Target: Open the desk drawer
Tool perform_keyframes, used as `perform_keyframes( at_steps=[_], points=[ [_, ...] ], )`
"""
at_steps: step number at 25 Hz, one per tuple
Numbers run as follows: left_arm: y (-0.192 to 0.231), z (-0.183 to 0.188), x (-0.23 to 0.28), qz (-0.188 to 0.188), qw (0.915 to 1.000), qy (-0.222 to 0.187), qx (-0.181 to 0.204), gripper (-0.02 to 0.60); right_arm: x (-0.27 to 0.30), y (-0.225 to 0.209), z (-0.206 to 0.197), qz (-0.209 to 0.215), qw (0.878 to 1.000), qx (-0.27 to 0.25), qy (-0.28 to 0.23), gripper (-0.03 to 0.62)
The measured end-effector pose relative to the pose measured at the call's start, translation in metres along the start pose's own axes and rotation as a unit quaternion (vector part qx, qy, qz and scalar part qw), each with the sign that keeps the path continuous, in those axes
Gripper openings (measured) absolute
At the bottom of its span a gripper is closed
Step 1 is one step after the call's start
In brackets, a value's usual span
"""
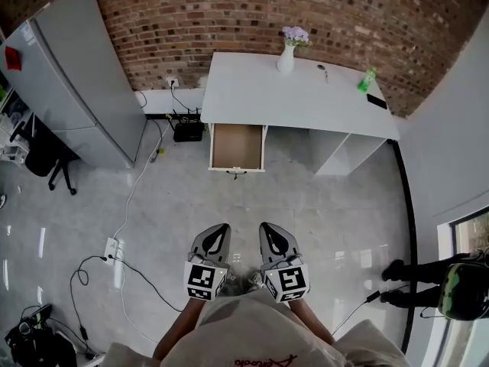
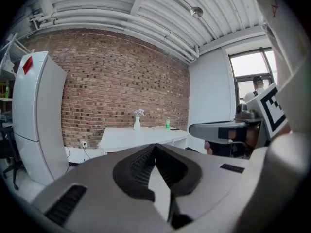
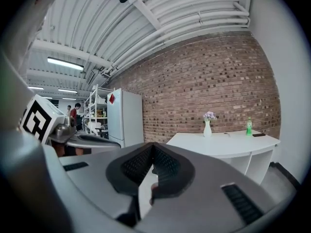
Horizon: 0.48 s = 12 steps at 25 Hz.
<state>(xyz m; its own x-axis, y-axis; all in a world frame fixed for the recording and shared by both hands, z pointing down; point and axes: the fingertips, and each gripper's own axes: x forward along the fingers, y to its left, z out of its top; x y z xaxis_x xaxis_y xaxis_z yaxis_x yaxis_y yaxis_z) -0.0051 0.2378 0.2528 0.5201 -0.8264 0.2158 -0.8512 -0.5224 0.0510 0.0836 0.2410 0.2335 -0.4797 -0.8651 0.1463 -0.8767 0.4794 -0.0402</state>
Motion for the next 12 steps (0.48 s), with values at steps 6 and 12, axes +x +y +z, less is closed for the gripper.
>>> perform_keyframes(
  at_steps=[6, 12],
  points=[
    [-0.027, -0.004, 0.004, 0.001, 1.0000, -0.004, -0.002, 0.012, -0.016, -0.010, -0.005, 0.006, 1.000, -0.004, -0.002, 0.017],
    [-0.028, 0.001, 0.007, 0.007, 0.9999, -0.008, 0.004, 0.012, -0.018, -0.012, -0.006, 0.011, 1.000, -0.004, -0.005, 0.017]
  ],
)
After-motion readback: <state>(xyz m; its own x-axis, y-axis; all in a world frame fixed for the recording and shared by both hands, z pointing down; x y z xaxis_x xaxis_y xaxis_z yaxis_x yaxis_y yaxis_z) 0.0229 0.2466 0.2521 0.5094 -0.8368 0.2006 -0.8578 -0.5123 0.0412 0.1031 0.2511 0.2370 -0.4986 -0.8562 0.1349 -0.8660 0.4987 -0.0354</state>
